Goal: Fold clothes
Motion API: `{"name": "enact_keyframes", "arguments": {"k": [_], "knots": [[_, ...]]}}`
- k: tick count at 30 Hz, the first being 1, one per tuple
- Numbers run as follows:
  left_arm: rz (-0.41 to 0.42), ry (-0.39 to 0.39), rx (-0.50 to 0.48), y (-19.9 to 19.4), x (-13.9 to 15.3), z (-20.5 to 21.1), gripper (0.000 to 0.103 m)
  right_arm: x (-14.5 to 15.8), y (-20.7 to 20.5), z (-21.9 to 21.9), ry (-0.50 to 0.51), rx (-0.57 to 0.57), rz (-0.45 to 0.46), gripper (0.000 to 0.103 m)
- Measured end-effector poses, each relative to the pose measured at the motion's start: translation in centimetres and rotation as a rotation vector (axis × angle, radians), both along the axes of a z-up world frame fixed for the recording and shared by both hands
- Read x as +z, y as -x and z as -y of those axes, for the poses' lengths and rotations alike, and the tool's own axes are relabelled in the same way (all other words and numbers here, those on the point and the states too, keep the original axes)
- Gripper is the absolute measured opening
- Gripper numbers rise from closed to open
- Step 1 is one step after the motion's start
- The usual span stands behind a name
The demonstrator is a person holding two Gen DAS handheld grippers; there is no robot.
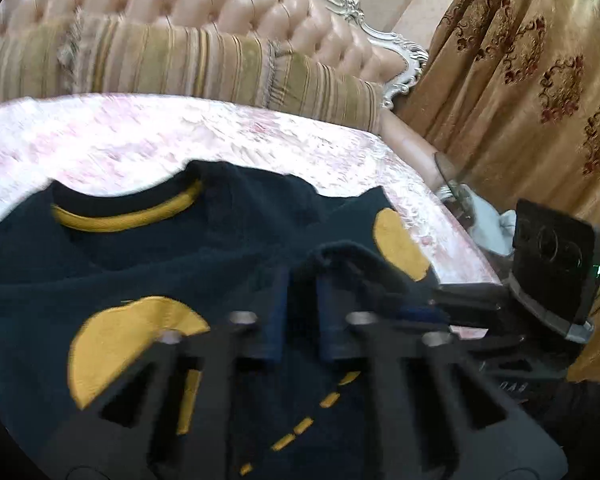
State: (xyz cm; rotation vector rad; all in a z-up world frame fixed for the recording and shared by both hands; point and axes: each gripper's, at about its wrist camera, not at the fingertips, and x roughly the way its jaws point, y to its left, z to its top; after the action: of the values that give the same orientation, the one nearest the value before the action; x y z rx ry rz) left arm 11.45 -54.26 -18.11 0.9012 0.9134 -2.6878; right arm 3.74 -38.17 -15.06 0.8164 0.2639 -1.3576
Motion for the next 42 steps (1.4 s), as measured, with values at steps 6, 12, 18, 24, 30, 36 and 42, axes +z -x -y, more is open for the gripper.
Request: {"name": "enact_keyframes", "arguments": {"k": [6, 12, 18, 24, 30, 36, 42], "knots": [[0.013, -0.045, -0.011, 2.1, -1.6, 0.6, 0.007, -0.2, 0.4, -0.2, -0.047, -0.083, -0.104, 0.011], [0.021, -0.052, -0.009, 3.1, -1.9, 0.4, 0.007, 1.5, -0.3, -1.3, -0.034, -0.217, -0.327, 0.040], [0.014, -0.052, -0.006, 3.0, -2.0, 0.5, 0.007, 1.9, -0.7, -0.9, -0.005, -0.182, -0.340, 0.052], [0.005, -0.061, -0.007, 2.8, -2.1, 0.6, 0.007, 0.5, -0.4, 0.6, -0.035, -0.129, -0.294, 0.021], [0.003, -0.064, -0.007, 2.7, -2.1, 0.5, 0.007, 1.3, -1.5, -0.2, -0.032, -0.170, -0.394, 0.024], [0.002, -0.065, -0.008, 2.7, -2.1, 0.6, 0.007, 2.2, -2.5, -0.7, -0.035, -0.242, -0.518, 0.027], [0.001, -0.063, -0.008, 2.6, -2.1, 0.5, 0.007, 0.8, -1.9, 0.8, -0.097, -0.206, -0.437, 0.026]]}}
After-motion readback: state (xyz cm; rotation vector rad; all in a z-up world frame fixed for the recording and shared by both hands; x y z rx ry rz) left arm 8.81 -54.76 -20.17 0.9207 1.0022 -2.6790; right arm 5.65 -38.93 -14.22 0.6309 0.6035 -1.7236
